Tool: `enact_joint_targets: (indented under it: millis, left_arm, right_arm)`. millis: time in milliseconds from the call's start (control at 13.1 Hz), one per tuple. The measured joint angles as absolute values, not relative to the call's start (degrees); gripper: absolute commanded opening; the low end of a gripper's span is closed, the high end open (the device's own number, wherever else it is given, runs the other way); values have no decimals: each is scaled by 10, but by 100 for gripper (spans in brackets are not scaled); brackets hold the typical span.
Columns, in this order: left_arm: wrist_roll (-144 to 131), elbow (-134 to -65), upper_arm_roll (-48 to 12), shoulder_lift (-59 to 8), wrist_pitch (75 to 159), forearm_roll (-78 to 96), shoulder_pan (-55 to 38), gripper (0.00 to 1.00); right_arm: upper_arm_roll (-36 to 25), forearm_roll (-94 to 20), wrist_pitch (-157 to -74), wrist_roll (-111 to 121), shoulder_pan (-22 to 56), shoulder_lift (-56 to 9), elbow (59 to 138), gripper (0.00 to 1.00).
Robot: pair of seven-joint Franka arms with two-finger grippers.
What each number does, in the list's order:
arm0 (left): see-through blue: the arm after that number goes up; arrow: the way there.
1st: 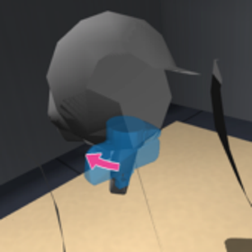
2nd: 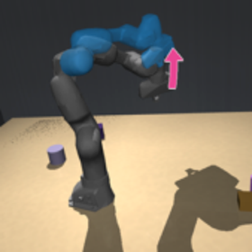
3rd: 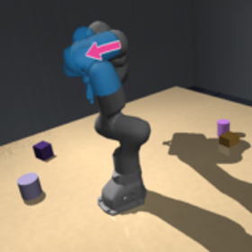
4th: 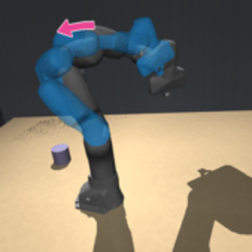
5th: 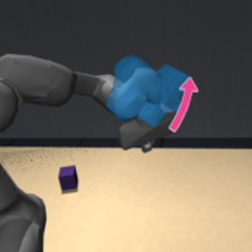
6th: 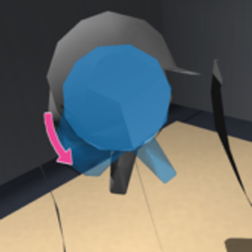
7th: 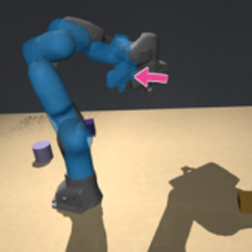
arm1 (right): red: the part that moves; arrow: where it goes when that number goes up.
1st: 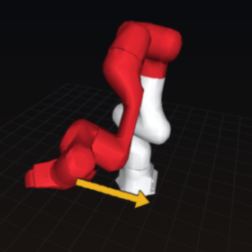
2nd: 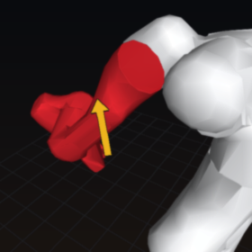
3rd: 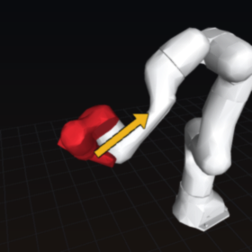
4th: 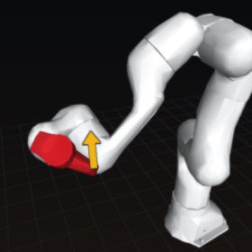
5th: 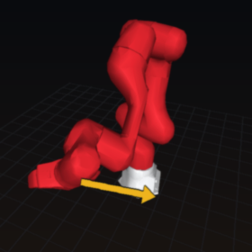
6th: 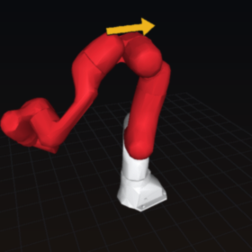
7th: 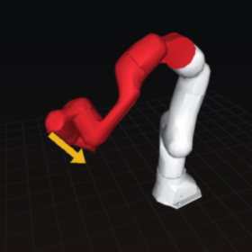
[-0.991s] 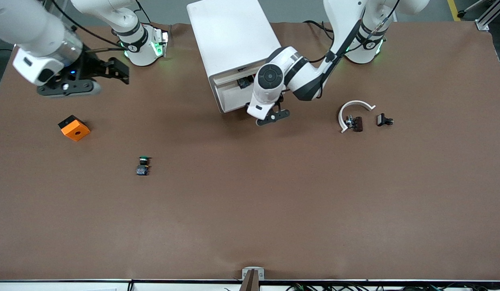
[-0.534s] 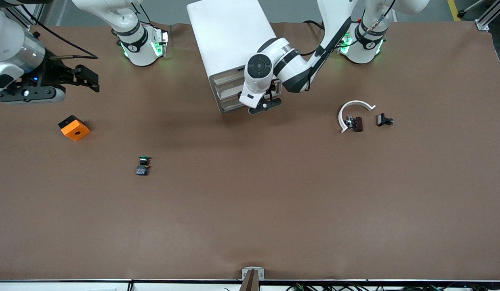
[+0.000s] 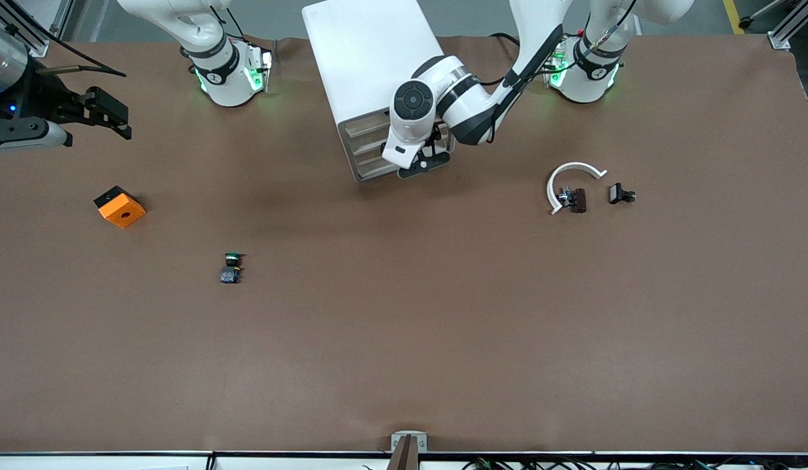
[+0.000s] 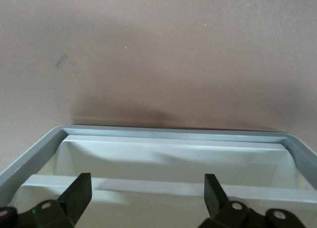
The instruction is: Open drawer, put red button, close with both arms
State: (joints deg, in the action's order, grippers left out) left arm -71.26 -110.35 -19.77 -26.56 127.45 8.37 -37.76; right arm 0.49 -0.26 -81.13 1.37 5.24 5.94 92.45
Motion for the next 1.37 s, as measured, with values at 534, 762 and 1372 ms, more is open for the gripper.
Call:
enact_joint_targets:
  millis: [534,762,1372]
  left_arm:
    - [-705,-1022,-174,-263,1279,-12,-211,100]
    - [-654,-981,-174,-250,1252,-19,-133,100]
    - [-483,-824,-172,-187,987,-21,27,100]
  right_arm:
    - [-59,1,-753,90,44,61,892,100]
    - [-51,1,-749,94,40,59,874,100]
    - [-2,1,-905,94,4,30,896,100]
